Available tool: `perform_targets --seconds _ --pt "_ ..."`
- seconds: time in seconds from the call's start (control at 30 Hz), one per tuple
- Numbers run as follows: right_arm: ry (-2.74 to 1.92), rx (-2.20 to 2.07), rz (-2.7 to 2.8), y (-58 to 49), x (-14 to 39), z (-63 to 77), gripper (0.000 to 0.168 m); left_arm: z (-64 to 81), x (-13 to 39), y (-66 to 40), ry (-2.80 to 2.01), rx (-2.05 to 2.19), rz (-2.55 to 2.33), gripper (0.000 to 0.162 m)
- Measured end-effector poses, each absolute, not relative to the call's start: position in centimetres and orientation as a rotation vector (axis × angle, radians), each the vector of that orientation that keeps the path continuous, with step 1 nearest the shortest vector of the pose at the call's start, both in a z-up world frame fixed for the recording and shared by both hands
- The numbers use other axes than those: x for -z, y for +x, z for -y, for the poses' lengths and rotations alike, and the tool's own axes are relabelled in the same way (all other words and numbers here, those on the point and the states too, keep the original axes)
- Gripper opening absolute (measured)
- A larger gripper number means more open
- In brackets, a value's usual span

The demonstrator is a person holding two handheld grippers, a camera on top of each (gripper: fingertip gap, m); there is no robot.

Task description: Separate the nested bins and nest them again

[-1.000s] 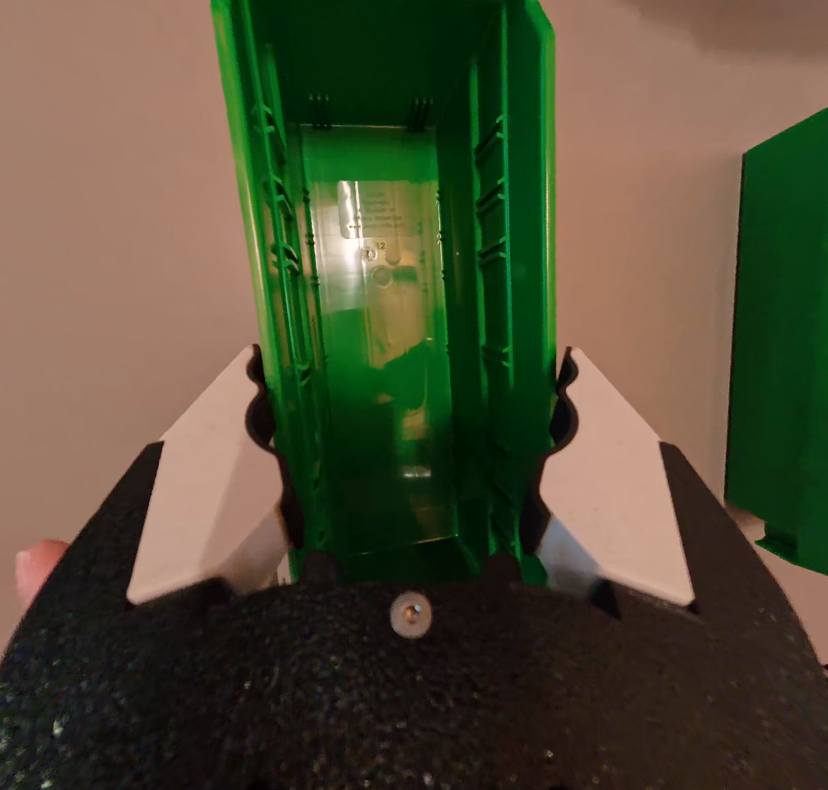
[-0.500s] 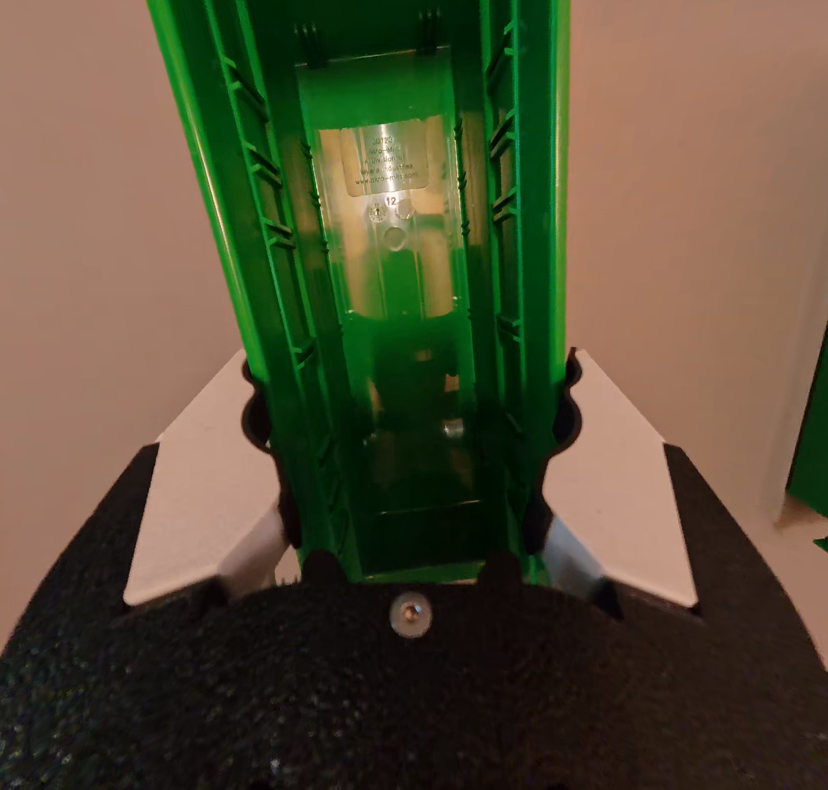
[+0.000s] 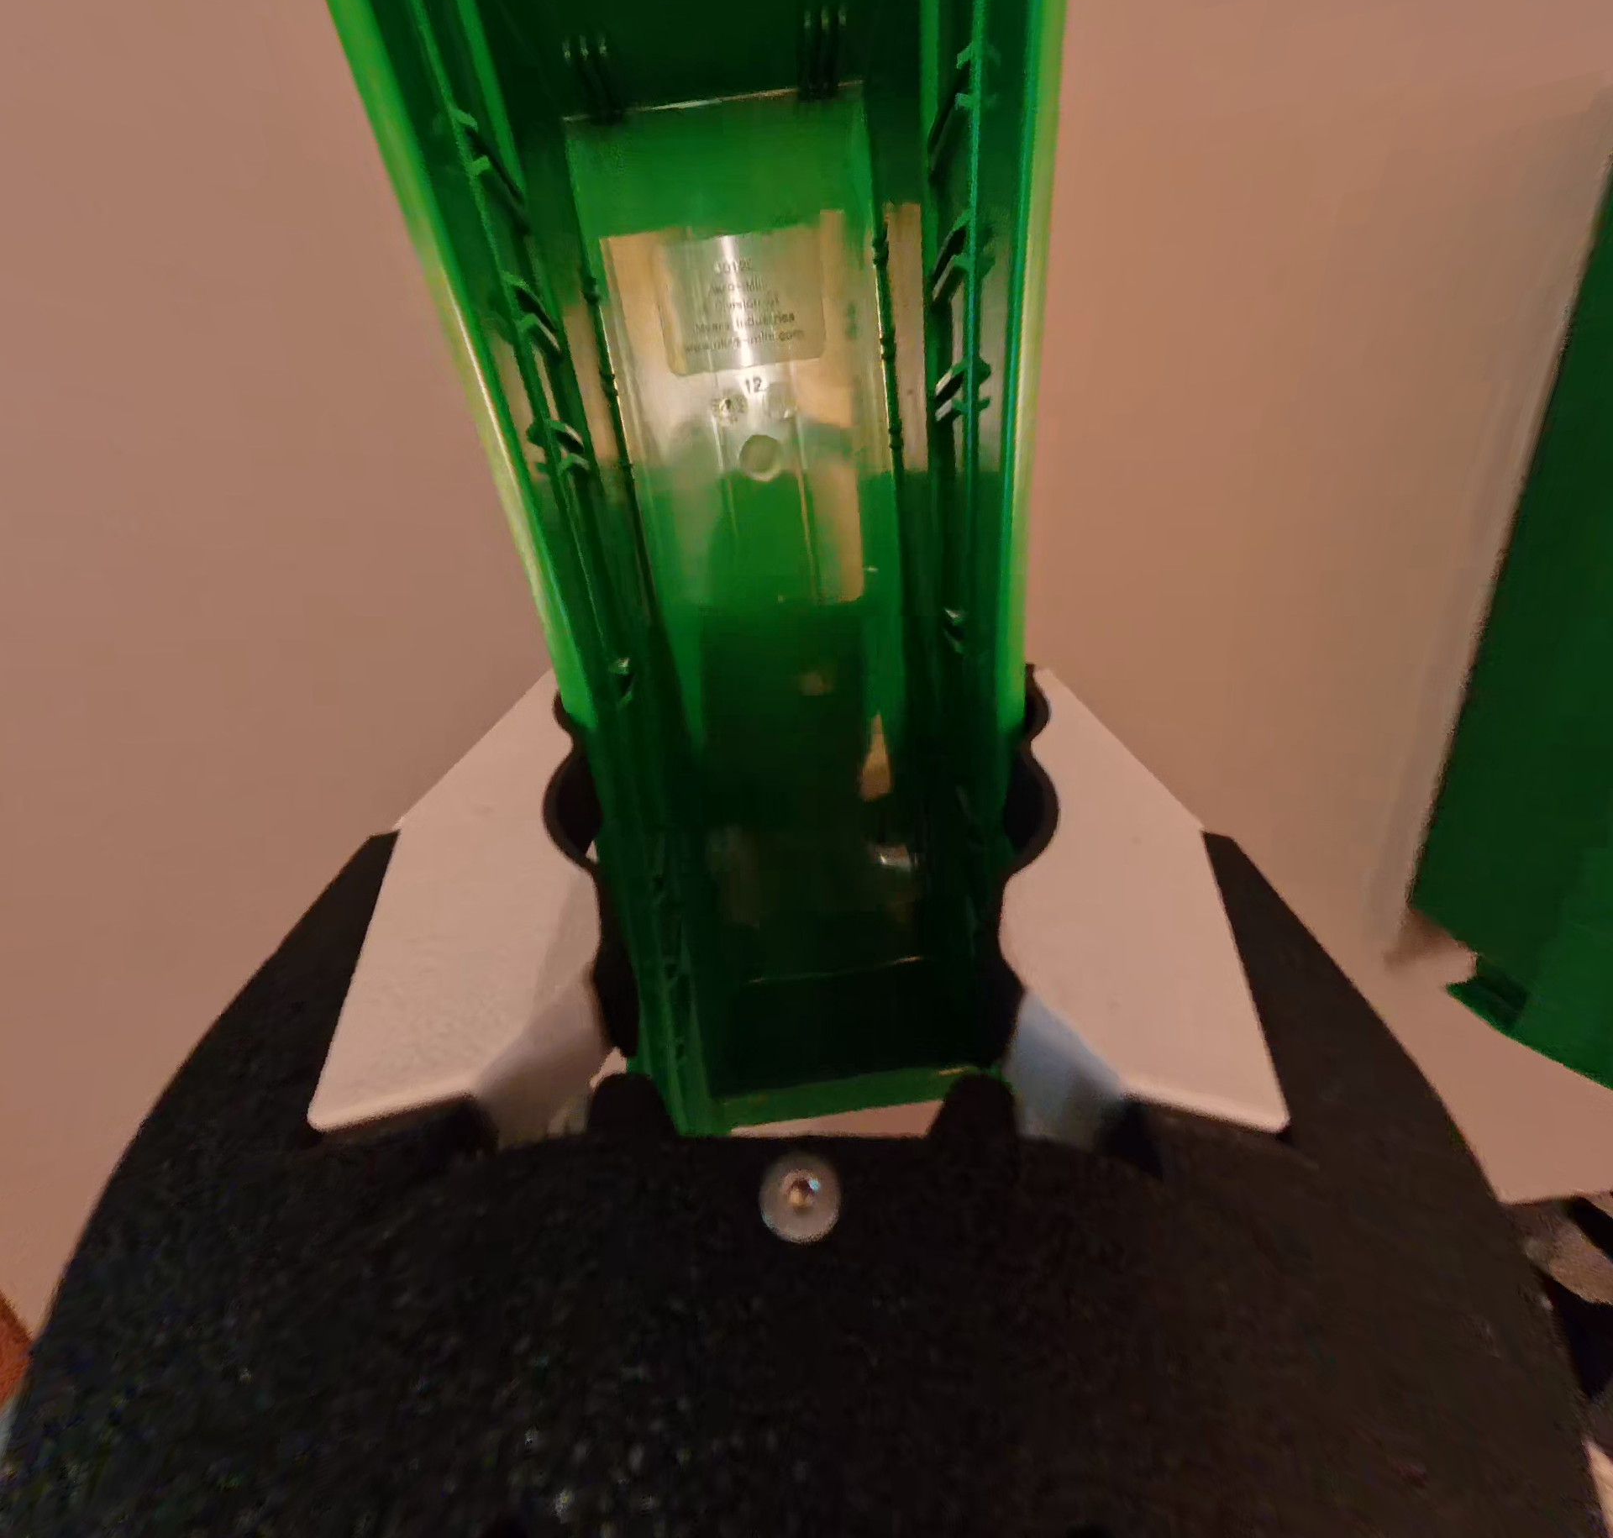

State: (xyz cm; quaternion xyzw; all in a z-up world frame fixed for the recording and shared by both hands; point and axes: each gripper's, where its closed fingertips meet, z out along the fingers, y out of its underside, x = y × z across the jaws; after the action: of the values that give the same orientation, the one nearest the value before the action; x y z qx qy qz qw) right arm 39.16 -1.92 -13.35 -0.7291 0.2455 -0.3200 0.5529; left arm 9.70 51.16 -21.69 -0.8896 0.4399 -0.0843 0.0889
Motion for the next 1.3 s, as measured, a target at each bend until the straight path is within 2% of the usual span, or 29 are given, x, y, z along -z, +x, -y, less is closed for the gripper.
perform_targets --seconds 0.13,0.4,0.57,0.83,1.13,1.3 --pt "-1.708 0.753 -0.595 39.4 13.0 2.4 0.145 -49.5 18.7 11.7 -2.647 0.311 -1.308 0.092" --pt "-1.712 0.746 -0.589 39.3 13.2 2.2 0.145 -42.0 9.6 18.3 -2.563 0.435 -1.371 0.092" --pt "-1.706 0.719 -0.58 38.7 13.0 1.9 0.145 -35.2 6.3 23.0 -2.506 0.532 -1.417 0.092" --pt "-1.696 0.712 -0.536 37.5 12.1 1.1 0.145 -29.5 8.6 27.0 -2.572 0.491 -1.37 0.091" --pt "-1.688 0.696 -0.548 37.9 12.2 1.4 0.145 -29.4 12.0 27.2 -2.567 0.296 -1.387 0.092" --pt "-1.684 0.686 -0.576 38.5 12.3 1.9 0.145 -29.0 13.6 27.3 -2.605 0.351 -1.357 0.093"
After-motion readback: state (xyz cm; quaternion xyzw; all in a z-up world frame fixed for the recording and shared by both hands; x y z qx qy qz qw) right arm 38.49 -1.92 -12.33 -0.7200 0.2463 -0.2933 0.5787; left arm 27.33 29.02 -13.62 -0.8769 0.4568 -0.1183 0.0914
